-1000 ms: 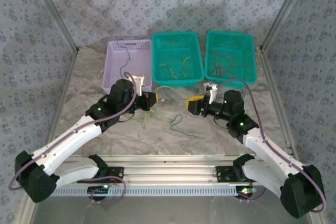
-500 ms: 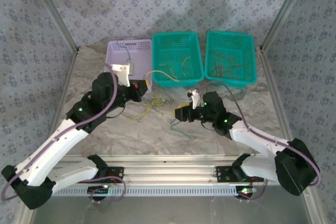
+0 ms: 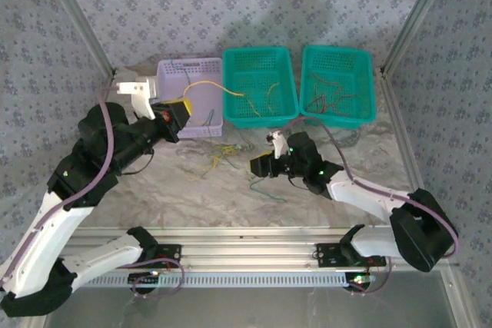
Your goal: Untangle the cables
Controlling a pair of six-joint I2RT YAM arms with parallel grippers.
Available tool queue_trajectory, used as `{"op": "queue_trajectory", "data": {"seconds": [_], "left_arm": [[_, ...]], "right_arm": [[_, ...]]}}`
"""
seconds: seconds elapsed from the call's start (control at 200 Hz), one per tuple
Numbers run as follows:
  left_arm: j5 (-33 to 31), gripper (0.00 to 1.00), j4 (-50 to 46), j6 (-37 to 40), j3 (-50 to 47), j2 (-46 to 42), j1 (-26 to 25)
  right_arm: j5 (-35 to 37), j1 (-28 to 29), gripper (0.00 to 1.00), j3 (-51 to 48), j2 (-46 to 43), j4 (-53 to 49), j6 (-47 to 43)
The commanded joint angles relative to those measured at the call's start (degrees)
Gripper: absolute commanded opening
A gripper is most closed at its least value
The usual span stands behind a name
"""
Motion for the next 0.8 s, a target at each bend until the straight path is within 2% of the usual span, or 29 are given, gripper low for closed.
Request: {"op": "queue_trajectory", "data": {"seconds": [0.0, 0.42, 0.64, 0.794], "left_arm": [[-1.4, 0.0, -1.9, 3.2, 5.2, 1.1, 0.2], [-2.3, 0.0, -2.6, 9.0, 20.4, 4.5, 0.1], [-1.7, 0.0, -2.7, 10.8, 26.6, 7.4, 0.1], [0.2, 0.0, -1.6, 10.4, 28.5, 9.1, 0.2]], "right_arm": [[1.0, 1.5, 0.53, 4.1, 3.1, 0.5, -2.2], [-0.6, 2.4, 0.5, 8.3, 15.1, 0.1, -0.9], [2.0, 3.7, 0.5, 8.9, 16.2, -3.2, -3.1], [1.1, 3.2, 0.5, 7.1, 14.9, 0.8, -1.4]]}}
